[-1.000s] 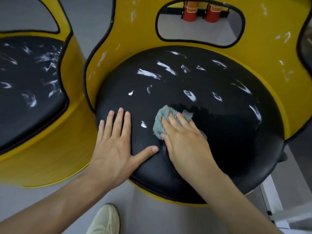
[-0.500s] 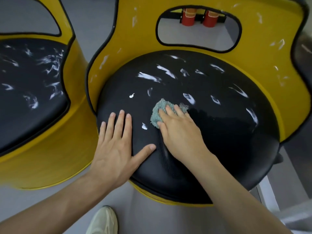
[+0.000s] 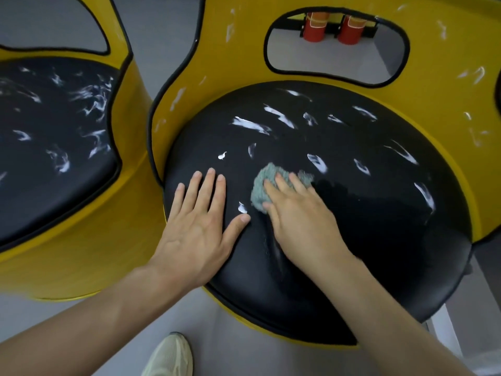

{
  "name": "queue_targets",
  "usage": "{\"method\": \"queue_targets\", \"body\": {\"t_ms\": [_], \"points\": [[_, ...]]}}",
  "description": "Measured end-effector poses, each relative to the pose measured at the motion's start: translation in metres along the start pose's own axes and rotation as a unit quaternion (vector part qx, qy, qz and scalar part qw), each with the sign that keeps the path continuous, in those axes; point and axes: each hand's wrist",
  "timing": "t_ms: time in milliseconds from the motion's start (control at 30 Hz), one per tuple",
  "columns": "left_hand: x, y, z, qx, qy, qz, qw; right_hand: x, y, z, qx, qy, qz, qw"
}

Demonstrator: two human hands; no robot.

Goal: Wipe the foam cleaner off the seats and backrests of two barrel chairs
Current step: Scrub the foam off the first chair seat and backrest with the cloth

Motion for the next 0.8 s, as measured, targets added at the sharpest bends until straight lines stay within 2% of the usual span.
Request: {"method": "queue_targets", "body": {"t_ms": [100, 367, 667, 733, 800], "points": [[-0.002, 0.001, 0.000, -0.002, -0.001, 0.003, 1.000, 0.000, 0.003, -0.013, 0.007, -0.011, 0.012, 1.000], [0.001, 0.004, 0.002, -0.009, 0.006, 0.011, 1.000, -0.002, -0.018, 0.093, 0.097, 0.016, 0.001, 0.995], [0.002, 0.002, 0.003, 0.009, 0.004, 0.021, 1.000, 0.003, -0.007, -0.003, 0.043, 0.010, -0.005, 0.999], [0.001, 0.003, 0.003, 0.008, 0.004, 0.025, 1.000, 0.002, -0.003, -0.002, 0.037, 0.000, -0.002, 0.999], [0.001, 0.004, 0.003, 0.000, 0.008, 0.030, 1.000, 0.002, -0.002, 0.022, 0.066, -0.009, 0.007, 0.998]]}}
Point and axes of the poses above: each hand's wrist, its own z-axis away from the middle knuckle, its own y-axis out of the back of the hand, x = y × z, and after that the axes turned 14 degrees about z, right-handed
